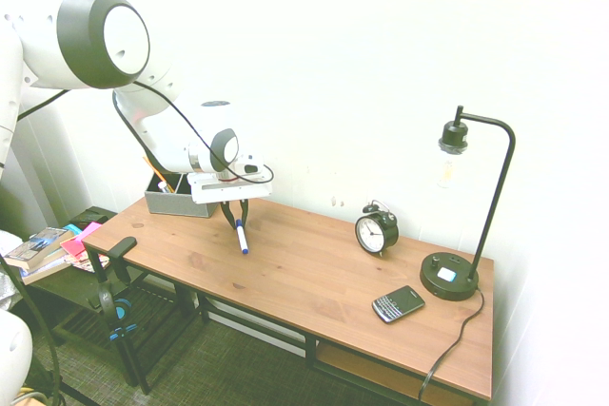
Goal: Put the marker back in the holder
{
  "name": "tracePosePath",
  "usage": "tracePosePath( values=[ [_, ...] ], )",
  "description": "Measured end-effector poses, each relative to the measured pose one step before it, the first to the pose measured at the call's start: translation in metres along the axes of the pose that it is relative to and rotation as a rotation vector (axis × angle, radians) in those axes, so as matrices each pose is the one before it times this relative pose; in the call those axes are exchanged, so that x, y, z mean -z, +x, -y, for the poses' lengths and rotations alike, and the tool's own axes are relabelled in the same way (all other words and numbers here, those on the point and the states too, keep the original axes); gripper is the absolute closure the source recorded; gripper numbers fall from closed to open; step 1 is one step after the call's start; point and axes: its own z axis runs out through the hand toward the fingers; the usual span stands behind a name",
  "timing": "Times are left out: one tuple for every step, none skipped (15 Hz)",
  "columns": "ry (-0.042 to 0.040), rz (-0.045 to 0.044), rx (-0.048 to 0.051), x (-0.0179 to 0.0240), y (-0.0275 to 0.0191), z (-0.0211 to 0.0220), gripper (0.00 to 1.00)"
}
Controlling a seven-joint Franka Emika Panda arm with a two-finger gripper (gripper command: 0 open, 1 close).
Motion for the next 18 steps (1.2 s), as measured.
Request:
tracePosePath(
  values=[
    [0.00013, 0.00054, -0.00077, -0.00013, -0.00002, -0.00007, 1.0],
    [0.0005, 0.0001, -0.00042, 0.00007, -0.00005, 0.0002, 1.0],
    [0.00015, 0.00002, -0.00015, 0.00003, -0.00002, 0.00009, 1.0],
    [0.00002, -0.00001, -0.00081, 0.00001, 0.00004, -0.00006, 1.0],
    [0.00071, 0.00032, -0.00292, 0.00009, 0.00008, -0.00007, 1.0],
    [-0.00006, 0.00636, -0.00689, 0.00071, 0.0002, -0.0003, 1.0],
    [-0.00017, 0.00952, -0.00858, 0.00243, 0.00128, 0.00021, 1.0],
    [0.00407, -0.00389, -0.00985, 0.00782, 0.0033, 0.00223, 1.0],
    [0.01076, -0.00928, -0.02002, 0.0142, 0.00324, 0.00525, 1.0],
    [0.02372, -0.01392, -0.02975, 0.02217, 0.00243, 0.00916, 1.0],
    [0.03393, -0.02093, -0.02648, 0.02646, 0.00059, 0.01154, 1.0],
    [0.03583, -0.02453, -0.02248, 0.02824, -0.00247, 0.01489, 1.0],
    [0.03782, -0.02693, -0.02115, 0.026, -0.00536, 0.01662, 1.0],
    [0.03585, -0.02349, -0.01404, 0.0187, -0.00885, 0.01592, 1.0],
    [0.04003, -0.03059, -0.01097, 0.01207, -0.01152, 0.01505, 1.0],
    [0.03564, -0.05224, -0.00083, 0.00841, -0.0132, 0.01245, 1.0],
    [0.02684, -0.0632, -0.00179, 0.00388, -0.01371, 0.00912, 1.0],
    [0.01993, -0.05637, -0.0063, -0.00204, -0.00879, 0.00422, 1.0]
  ],
)
